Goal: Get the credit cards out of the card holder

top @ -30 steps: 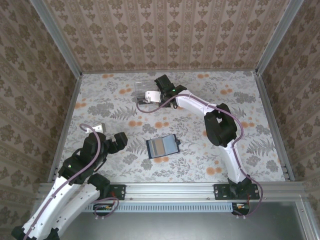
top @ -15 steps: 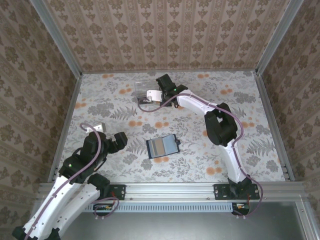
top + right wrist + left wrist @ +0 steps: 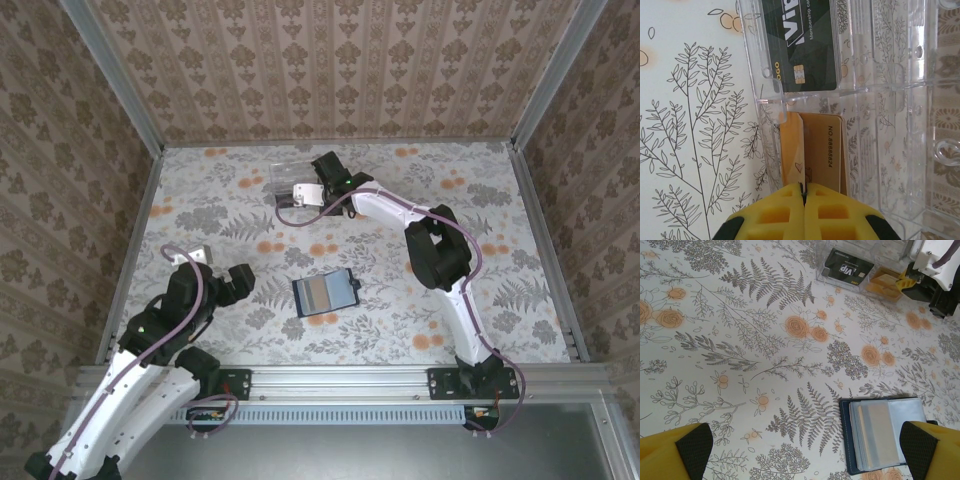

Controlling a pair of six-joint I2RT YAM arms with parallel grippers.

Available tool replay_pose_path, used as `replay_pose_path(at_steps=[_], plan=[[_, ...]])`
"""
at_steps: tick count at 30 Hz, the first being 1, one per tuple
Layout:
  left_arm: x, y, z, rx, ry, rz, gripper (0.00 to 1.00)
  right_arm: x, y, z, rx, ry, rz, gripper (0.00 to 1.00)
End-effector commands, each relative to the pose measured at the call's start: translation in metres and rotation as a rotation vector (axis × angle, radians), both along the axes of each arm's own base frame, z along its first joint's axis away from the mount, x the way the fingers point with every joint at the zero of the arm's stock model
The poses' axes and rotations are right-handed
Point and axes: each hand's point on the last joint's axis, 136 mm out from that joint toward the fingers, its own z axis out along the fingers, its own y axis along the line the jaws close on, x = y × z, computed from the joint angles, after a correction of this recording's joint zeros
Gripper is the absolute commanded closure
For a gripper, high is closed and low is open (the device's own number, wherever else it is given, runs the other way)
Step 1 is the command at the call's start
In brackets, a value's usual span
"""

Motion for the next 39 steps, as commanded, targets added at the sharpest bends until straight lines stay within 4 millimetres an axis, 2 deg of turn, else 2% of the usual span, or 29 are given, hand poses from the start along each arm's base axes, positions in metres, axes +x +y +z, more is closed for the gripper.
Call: replay_pose_path(at_steps=[1,4,6,20,23,28,32,39], plan=[[0.000,0.000,-0.005,0.015,0.010,-0.011,0.00,0.001,0.000,-0.012,-0.003,0.015,0.011,0.85],[0.000,0.000,-0.005,0.013,0.011,-0.010,0.00,0.003,-0.001,-0.012,-0.005,0.010,0.005,0.82],[-0.001,0.000,-0.005,0.013,0.011,-0.012,0.00,0.005,-0.002,-0.010,-0.004,0.000,-0.001,0.76],[0.000,-0.001,-0.006,0.008,0.012,-0.015,0.00,0.023,-0.004,-0.004,0.000,-0.083,-0.055,0.75],[0.000,-0.001,-0.006,0.008,0.012,-0.015,0.00,0.027,-0.005,-0.001,0.011,-0.098,-0.077,0.69],[0.000,-0.002,-0.005,0.002,0.013,-0.021,0.00,0.028,-0.006,-0.002,0.026,-0.098,-0.103,0.70],[-0.001,-0.002,-0.005,-0.001,0.013,-0.024,0.00,0.023,-0.005,0.013,0.069,-0.087,-0.117,0.69],[0.004,-0.008,-0.004,-0.014,0.020,-0.041,0.00,0.003,-0.005,0.067,0.228,-0.099,-0.177,0.64]])
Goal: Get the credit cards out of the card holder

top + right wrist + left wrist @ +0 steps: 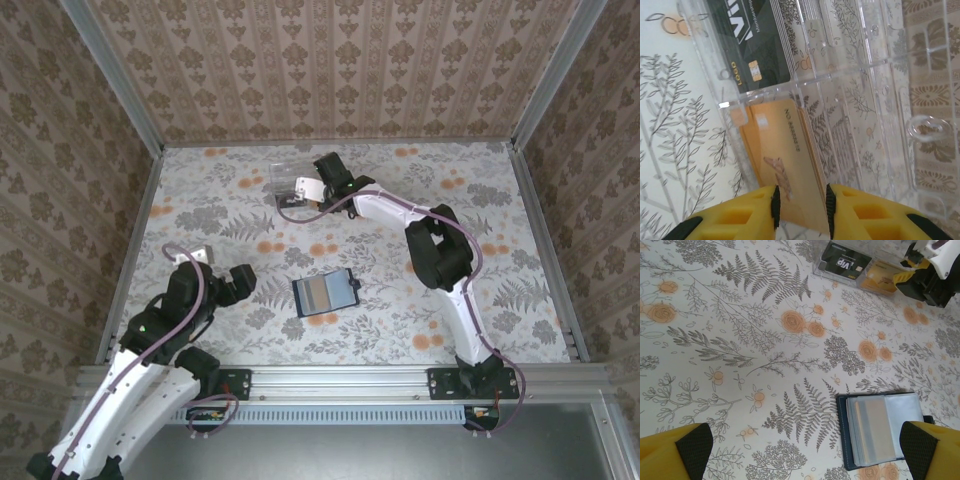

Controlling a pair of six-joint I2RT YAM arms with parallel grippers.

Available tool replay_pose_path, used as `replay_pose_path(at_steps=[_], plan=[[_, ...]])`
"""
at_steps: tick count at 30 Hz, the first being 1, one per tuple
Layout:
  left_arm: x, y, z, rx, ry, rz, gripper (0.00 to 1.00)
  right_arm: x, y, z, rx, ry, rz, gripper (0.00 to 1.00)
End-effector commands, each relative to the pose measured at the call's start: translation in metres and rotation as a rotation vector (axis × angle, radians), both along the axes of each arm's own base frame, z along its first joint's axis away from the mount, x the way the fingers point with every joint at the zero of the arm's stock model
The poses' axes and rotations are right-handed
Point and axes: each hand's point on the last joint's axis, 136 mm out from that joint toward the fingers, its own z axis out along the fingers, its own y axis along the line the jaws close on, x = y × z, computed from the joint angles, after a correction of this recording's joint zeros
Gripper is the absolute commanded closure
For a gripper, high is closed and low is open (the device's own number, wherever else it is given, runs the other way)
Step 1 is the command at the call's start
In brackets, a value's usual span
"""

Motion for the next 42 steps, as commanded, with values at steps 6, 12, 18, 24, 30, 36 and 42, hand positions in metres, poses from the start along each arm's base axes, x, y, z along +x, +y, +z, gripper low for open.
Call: replay_pose_path(at_steps=[6,12,18,24,30,36,42], plan=[[0.014,-0.016,-0.003,0.012,0.050,-0.060,0.00,-0.033,-0.014,0.100,0.330,-0.046,-0.203,0.54],[0.044,-0.021,-0.003,0.056,0.114,-0.058,0.02,-0.075,-0.042,0.130,0.666,0.015,-0.455,0.52],[0.104,-0.021,-0.008,0.029,0.206,-0.025,0.24,-0.127,-0.063,0.137,0.931,0.144,-0.605,0.49],[0.171,-0.031,-0.007,0.113,0.184,-0.037,0.41,-0.169,-0.090,0.148,1.096,0.145,-0.653,0.42],[0.230,-0.047,-0.038,0.174,0.210,-0.071,0.56,-0.195,-0.123,0.145,1.196,0.106,-0.715,0.04],[0.279,-0.055,-0.060,0.224,0.180,-0.071,0.67,-0.215,-0.143,0.146,1.233,0.103,-0.745,0.00],[0.307,-0.066,-0.072,0.241,0.153,-0.090,0.65,-0.225,-0.149,0.142,1.243,0.112,-0.750,0.00]])
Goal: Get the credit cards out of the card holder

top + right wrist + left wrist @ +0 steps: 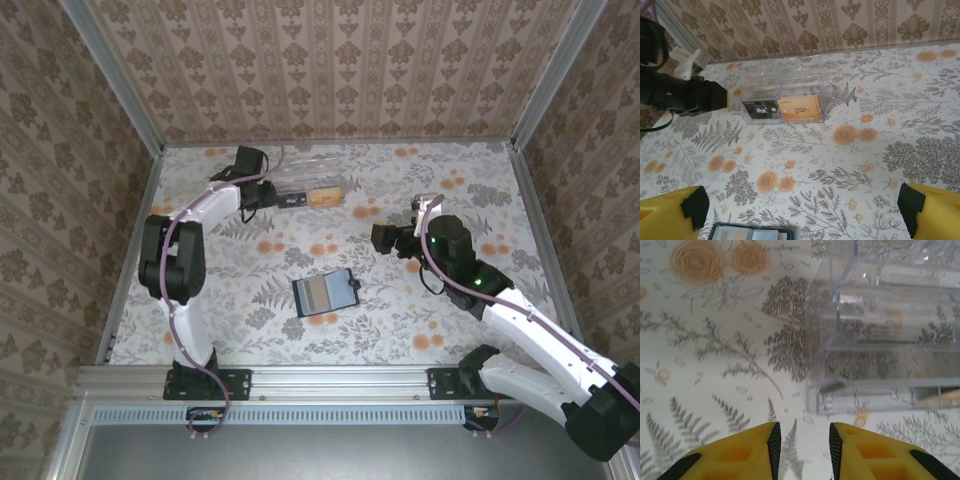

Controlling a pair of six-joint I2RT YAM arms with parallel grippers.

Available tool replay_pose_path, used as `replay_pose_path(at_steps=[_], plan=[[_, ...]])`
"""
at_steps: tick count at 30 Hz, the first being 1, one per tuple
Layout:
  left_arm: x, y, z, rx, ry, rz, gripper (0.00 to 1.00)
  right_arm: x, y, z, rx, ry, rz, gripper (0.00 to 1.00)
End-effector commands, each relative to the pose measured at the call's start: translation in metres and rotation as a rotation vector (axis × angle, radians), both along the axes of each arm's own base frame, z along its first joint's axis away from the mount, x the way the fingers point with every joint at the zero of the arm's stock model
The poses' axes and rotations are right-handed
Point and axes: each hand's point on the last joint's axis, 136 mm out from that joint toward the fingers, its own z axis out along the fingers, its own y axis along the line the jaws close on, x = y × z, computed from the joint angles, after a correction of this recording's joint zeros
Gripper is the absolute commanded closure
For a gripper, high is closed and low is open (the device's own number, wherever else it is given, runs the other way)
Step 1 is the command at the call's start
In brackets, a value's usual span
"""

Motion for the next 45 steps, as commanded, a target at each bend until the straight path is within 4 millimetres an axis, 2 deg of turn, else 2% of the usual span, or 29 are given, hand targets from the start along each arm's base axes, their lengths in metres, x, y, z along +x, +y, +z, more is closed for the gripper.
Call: replay_pose_path(at_steps=[1,3,9,13,14,22,23,25,27,28,31,38,41,45], plan=[[0.025,-0.005,0.015,0.021,-0.085,-0.023,0.65,-0.005,-0.006,-0.011,0.009,0.035,-0.022,0.00],[0.033,-0.006,0.016,0.029,-0.091,-0.027,0.64,-0.006,-0.007,-0.015,0.008,0.048,-0.028,0.00],[0.048,-0.007,0.003,0.064,-0.071,-0.036,0.67,-0.006,-0.007,-0.020,0.015,0.061,-0.031,0.00],[0.051,-0.008,-0.004,0.066,-0.065,-0.040,0.68,-0.005,-0.006,-0.023,0.012,0.068,-0.034,0.00],[0.052,-0.009,-0.006,0.065,-0.064,-0.044,0.72,-0.005,-0.006,-0.023,0.014,0.066,-0.034,0.00],[0.052,-0.010,-0.013,0.069,-0.054,-0.060,0.74,-0.004,-0.006,-0.027,0.013,0.074,-0.037,0.00],[0.051,-0.010,-0.013,0.070,-0.054,-0.063,0.76,-0.004,-0.005,-0.027,0.013,0.075,-0.035,0.00],[0.051,-0.011,-0.010,0.062,-0.060,-0.065,0.77,-0.004,-0.005,-0.028,0.013,0.076,-0.036,0.00],[0.051,-0.014,-0.007,0.056,-0.065,-0.072,0.84,-0.004,-0.005,-0.030,0.013,0.079,-0.036,0.00],[0.052,-0.014,-0.004,0.055,-0.070,-0.073,0.84,-0.004,-0.005,-0.030,0.016,0.079,-0.034,0.00],[0.050,-0.013,0.006,0.055,-0.081,-0.070,0.73,-0.004,-0.004,-0.031,0.016,0.080,-0.034,0.00],[0.051,-0.012,0.043,0.045,-0.142,-0.076,0.61,-0.003,-0.005,-0.033,0.021,0.079,-0.037,0.00],[0.056,-0.013,0.054,0.047,-0.160,-0.081,0.60,-0.003,-0.004,-0.035,0.022,0.081,-0.037,0.00],[0.065,-0.013,0.055,0.058,-0.163,-0.078,0.60,-0.002,-0.005,-0.035,0.021,0.081,-0.040,0.00]])
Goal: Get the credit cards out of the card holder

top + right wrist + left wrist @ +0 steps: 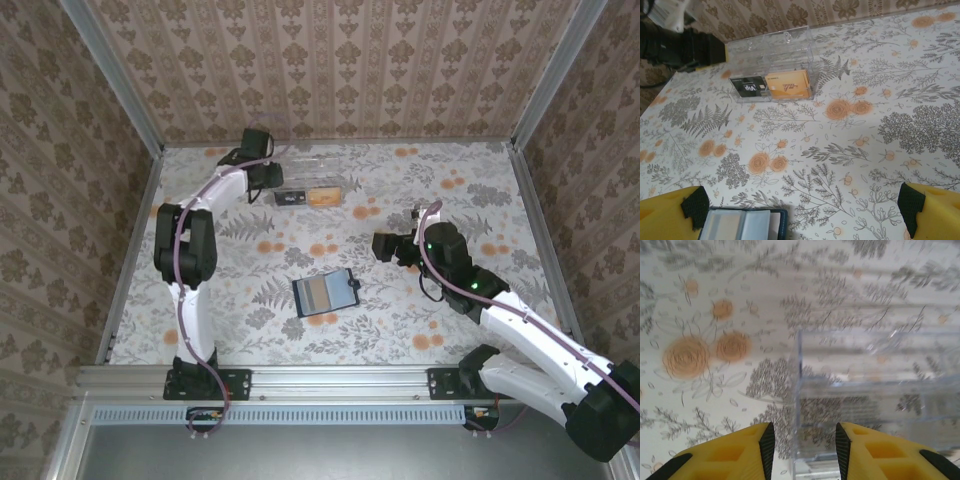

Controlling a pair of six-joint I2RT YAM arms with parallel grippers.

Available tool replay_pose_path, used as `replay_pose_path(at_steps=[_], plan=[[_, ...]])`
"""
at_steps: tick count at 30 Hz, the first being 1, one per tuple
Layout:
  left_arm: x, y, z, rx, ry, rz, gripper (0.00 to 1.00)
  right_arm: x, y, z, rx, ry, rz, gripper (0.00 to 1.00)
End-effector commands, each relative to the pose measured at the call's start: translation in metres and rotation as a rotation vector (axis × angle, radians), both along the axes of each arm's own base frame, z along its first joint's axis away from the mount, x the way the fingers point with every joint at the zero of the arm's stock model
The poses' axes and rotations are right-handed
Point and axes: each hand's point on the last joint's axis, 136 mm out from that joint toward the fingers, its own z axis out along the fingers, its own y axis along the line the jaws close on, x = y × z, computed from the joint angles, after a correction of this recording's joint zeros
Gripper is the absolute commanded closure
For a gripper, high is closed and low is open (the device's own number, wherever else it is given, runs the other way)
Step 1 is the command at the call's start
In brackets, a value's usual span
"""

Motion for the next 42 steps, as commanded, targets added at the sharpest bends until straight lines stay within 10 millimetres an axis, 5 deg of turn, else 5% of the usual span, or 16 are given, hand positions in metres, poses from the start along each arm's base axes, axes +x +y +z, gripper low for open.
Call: replay_pose_path(at_steps=[1,20,40,42], plan=[[0.009,0.002,0.027,0.012,-0.051,-0.011,0.60,0.002,-0.002,-0.001,0.017,-0.004,-0.020,0.00],[0.038,0.008,0.003,0.037,-0.011,-0.001,0.67,0.005,-0.001,-0.003,0.007,0.005,-0.022,0.00],[0.043,0.007,-0.021,0.051,0.043,-0.023,0.68,0.006,0.001,-0.009,0.011,0.018,-0.021,0.00],[0.041,0.006,-0.022,0.051,0.049,-0.025,0.74,0.006,0.000,-0.009,0.011,0.019,-0.023,0.00]])
